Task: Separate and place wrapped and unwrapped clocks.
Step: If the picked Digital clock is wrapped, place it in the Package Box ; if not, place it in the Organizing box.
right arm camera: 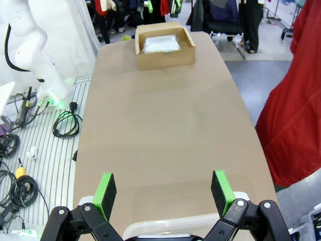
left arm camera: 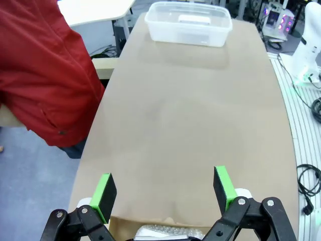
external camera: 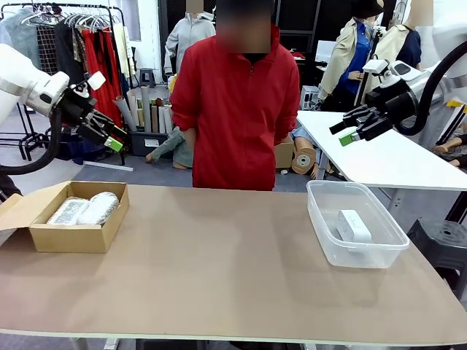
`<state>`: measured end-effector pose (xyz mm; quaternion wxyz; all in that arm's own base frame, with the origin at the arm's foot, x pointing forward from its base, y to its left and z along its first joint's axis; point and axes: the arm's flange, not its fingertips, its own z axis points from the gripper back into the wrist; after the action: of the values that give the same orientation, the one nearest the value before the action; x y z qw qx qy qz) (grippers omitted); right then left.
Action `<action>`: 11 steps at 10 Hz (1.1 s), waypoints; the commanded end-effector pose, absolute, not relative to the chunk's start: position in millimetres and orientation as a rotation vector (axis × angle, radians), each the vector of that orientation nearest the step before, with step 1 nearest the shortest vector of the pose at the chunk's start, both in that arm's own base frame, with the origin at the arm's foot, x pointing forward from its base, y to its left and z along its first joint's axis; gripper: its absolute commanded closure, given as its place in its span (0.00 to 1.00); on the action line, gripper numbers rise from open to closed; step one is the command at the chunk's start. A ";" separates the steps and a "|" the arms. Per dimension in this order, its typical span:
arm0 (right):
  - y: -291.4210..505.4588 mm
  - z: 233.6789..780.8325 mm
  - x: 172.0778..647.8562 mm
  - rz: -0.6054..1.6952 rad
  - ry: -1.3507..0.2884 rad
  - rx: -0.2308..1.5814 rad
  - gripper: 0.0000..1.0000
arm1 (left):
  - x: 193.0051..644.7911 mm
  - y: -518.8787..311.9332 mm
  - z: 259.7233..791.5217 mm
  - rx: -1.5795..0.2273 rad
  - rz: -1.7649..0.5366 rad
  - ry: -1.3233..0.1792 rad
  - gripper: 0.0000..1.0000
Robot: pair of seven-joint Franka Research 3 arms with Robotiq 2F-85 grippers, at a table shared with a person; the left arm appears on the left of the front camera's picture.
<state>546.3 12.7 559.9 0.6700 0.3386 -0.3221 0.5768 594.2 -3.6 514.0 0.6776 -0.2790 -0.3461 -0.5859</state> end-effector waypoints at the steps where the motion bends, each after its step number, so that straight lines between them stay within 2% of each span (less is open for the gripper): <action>1: 13.1 564.3 548.4 1.294 -0.728 0.762 0.00 | 596.9 -5.9 521.2 -0.612 -1.326 -0.791 0.00; 11: 13.1 564.3 548.4 1.294 -0.728 0.762 0.00 | 596.8 -9.5 527.4 -0.597 -1.356 -0.777 0.00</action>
<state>546.3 12.7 559.9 0.6700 0.3386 -0.3221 0.5768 596.6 -9.8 527.2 0.6699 -0.2665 -0.3439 -0.6016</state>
